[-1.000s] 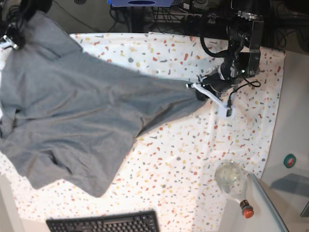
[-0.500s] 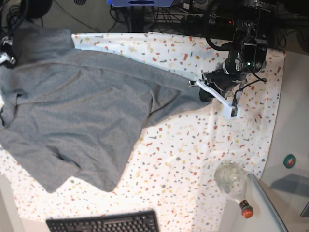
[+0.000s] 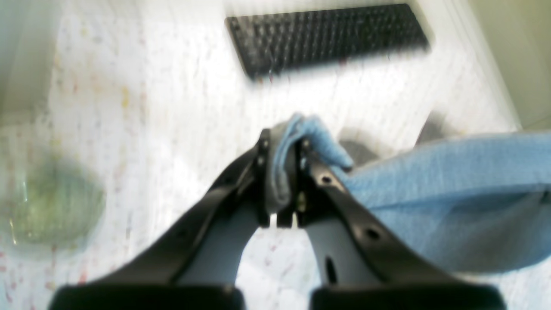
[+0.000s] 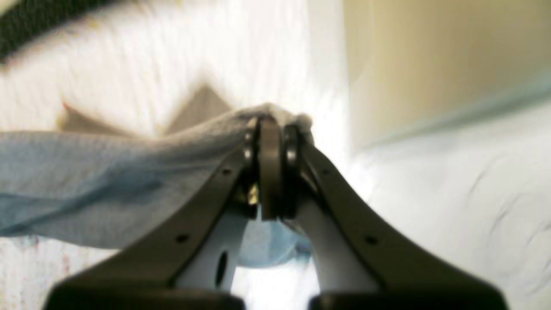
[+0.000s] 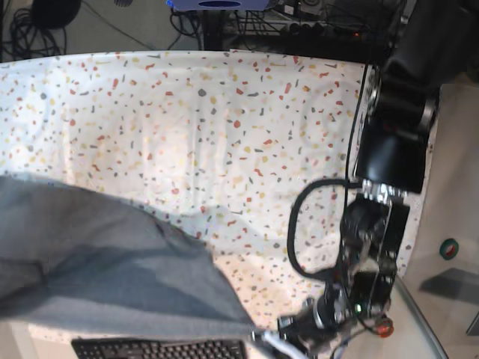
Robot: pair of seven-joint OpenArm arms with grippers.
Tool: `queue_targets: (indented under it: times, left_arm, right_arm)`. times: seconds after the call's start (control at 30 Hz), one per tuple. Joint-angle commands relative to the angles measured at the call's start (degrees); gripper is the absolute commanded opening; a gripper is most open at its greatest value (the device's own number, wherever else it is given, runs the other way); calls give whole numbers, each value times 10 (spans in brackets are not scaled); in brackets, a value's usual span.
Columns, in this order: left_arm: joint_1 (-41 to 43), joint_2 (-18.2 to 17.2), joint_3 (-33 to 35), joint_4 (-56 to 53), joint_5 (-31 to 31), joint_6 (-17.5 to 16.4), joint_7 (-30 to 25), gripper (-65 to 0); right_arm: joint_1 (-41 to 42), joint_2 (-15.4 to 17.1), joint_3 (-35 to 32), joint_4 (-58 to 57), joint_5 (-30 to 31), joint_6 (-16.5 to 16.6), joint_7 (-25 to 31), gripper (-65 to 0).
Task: Layout the t-shirt on the table in an organized manner, then fold the t-shirt properly
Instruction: 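Lift the shirt with both grippers and swing it across the cloth, then lower the shirt flat and stretch it between both grippers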
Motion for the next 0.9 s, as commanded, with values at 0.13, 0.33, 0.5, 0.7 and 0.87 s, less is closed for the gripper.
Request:
queue_targets:
  times: [0.13, 0.33, 0.5, 0.7, 0.87]
  left_arm:
    - [-164, 46, -123, 14, 2, 0, -23, -650]
    - [-86, 47, -145, 161, 2, -1, -22, -650]
    - [115, 26, -129, 245, 6, -1, -24, -650]
    - [313, 20, -133, 253, 6, -1, -26, -650]
    - [416, 20, -129, 217, 6, -1, -26, -650]
  right_arm:
    - [159, 61, -60, 42, -1, -7, 20, -650]
    - [79, 91, -53, 219, -1, -7, -46, -650]
    - [-129, 40, 41, 274, -2, -7, -42, -650]
    - [-321, -42, 112, 176, -2, -7, 61, -650]
    - [-412, -81, 114, 37, -2, -7, 168, -650]
